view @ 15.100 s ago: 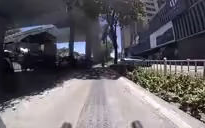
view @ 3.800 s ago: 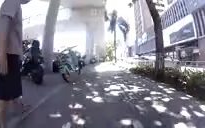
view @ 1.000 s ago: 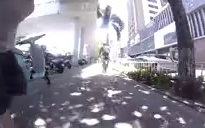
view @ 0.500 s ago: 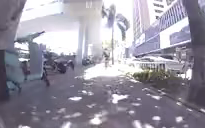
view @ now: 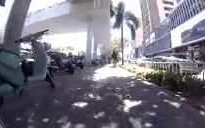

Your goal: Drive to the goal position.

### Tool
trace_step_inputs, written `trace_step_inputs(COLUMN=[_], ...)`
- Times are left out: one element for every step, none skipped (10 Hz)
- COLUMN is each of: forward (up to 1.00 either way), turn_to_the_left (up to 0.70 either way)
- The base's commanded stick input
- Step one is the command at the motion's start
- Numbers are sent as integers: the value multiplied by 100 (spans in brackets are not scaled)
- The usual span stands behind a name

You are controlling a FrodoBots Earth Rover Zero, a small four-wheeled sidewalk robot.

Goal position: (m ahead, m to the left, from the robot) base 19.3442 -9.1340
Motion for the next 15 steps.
trace_step_inputs(forward=[45,45,33,0,0,0,0,0,0,0,0,0,39,45,45], turn_to_the_left=[0,0,0,0,0,0,0,0,0,0,0,0,0,0,0])
